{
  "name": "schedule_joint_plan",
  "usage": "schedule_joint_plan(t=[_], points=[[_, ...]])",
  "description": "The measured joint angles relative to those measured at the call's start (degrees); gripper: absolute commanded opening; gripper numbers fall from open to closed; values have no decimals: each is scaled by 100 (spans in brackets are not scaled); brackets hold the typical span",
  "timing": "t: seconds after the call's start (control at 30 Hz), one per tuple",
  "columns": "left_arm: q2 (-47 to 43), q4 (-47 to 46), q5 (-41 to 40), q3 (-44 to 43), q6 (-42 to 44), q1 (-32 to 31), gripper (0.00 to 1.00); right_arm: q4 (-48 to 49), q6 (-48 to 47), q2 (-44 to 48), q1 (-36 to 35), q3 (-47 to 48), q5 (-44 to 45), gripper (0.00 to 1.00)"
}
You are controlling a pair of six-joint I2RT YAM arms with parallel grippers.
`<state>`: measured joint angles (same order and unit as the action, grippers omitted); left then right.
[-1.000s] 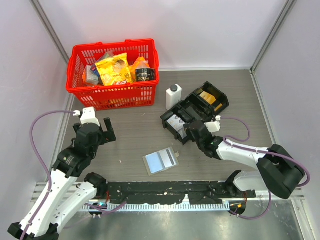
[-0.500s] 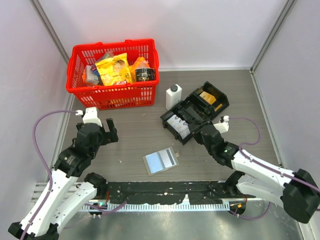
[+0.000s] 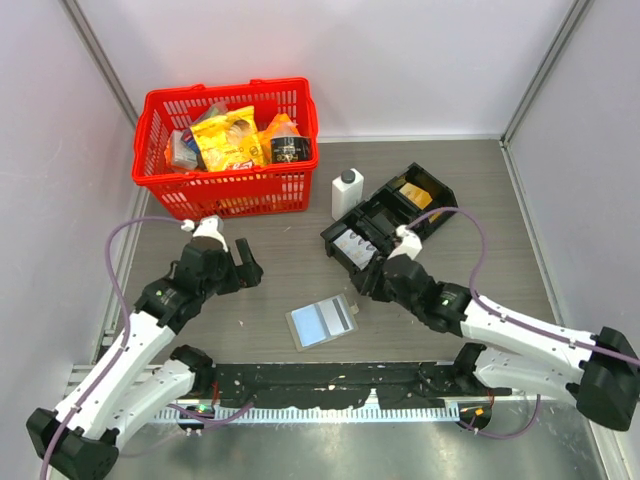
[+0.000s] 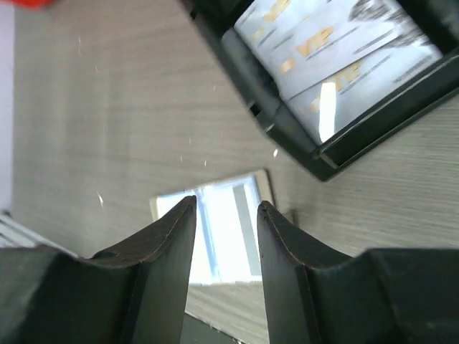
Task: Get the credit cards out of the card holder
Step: Remove the credit card from the card holder.
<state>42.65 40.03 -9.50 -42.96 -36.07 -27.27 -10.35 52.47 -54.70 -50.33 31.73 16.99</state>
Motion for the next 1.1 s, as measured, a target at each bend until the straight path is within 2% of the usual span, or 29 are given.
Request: schedule_joint_plan(t=[0.13, 0.23, 0.3, 0.33, 0.7, 0.93, 1.1], points=[[98, -125, 315, 369, -518, -286, 87, -129, -365, -501, -669, 262, 7, 44], [199, -249, 356, 562, -916, -739, 84, -184, -549, -986, -1025, 424, 13, 44], [289, -352, 286, 636, -1165, -1093, 82, -216, -629, -1296, -1163, 525, 15, 44], [535, -468, 162, 682, -1484, -1585, 81, -240, -734, -1714, -1266, 682, 0, 44], [1873, -721, -361, 763, -2262, -2719, 79, -514, -883, -2638, -1296, 1067, -81, 43], [2618, -997, -511, 767, -2553, -3156, 72, -588, -883, -2861, -1296, 1086, -101, 44], [2826, -1185, -551, 831, -2723, -3329, 65, -599, -883, -2970, -1296, 1091, -146, 44]])
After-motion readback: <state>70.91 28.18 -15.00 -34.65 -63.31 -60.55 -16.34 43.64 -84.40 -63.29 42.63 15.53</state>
